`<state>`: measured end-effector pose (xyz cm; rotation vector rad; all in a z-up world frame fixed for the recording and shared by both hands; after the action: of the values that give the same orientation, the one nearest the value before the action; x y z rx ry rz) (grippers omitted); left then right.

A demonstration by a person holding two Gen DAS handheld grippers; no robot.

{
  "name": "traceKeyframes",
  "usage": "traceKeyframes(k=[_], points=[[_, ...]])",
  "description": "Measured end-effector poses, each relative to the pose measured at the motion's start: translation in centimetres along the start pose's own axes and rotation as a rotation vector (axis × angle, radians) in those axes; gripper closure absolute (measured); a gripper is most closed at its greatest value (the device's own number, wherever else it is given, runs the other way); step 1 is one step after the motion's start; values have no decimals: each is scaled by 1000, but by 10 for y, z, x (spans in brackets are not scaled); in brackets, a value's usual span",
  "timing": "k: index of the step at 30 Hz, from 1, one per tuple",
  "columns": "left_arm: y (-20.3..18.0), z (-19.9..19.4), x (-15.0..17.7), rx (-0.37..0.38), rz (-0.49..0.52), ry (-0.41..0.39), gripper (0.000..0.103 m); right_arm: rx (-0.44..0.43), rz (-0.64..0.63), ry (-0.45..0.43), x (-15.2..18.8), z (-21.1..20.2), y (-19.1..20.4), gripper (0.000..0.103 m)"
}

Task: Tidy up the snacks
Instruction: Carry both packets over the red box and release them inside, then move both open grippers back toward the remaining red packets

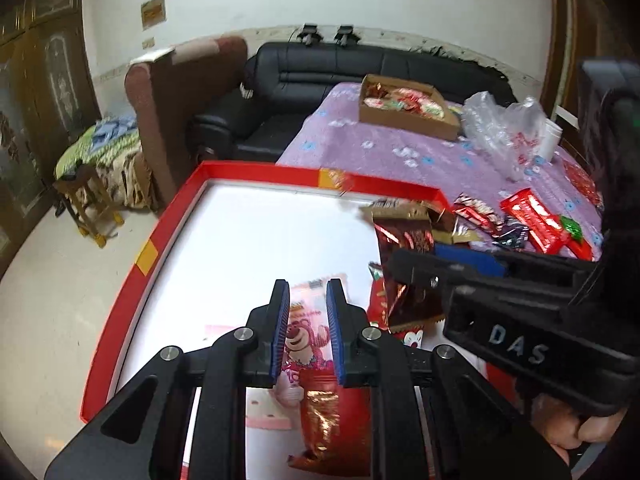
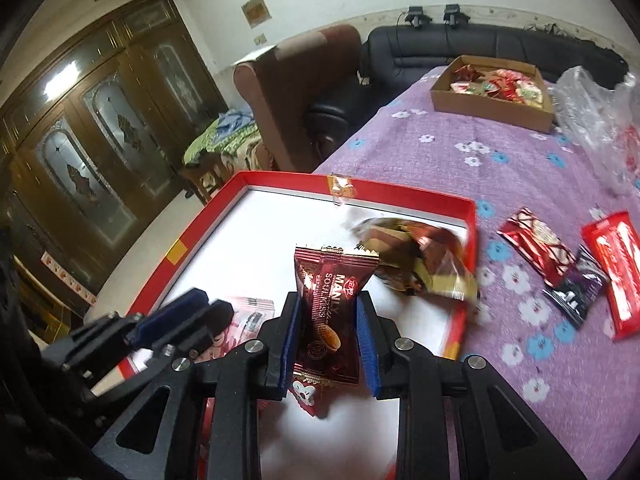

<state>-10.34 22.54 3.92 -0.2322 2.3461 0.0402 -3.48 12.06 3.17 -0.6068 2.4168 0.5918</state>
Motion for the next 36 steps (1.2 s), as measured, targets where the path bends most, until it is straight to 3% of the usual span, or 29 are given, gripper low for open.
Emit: traceKeyframes(k=[7, 9, 11, 13, 18, 21, 28, 36], points=[[7, 11, -1, -31, -24, 35, 84, -29, -61, 14, -6, 19, 14, 72], [9, 12, 0, -42, -29, 44, 71, -38, -65, 6, -4, 17, 14, 66], [11, 8, 1, -50, -39, 36, 39, -63, -55, 0, -1, 11, 7, 51], [12, 2, 1, -63, -50, 18, 25, -86, -42, -34, 0, -1, -1, 48], [3, -19, -3, -75, -50, -40, 25, -134, 27, -186, 5, -51, -39, 39], [-12, -32, -8, -76, -18, -75, 25, -77, 70, -257, 10, -75, -67, 35], [-73, -67, -16, -33, 145, -173, 20, -1, 206, -316, 26, -111, -146, 34], [-137, -70, -10, 71, 286, -133, 20, 45, 421, -431, 47, -153, -237, 30]])
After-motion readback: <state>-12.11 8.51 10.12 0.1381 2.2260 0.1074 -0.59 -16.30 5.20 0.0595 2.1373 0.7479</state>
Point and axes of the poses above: each gripper's, at about its wrist camera, not at the fingertips, and z roughly the way its jaws point, y to its left, x to its underside, the point moved 2 cm from there along z, roughly the way its jaws point, and after that the axes turned 3 degrees about x, right-handed, at the moved point
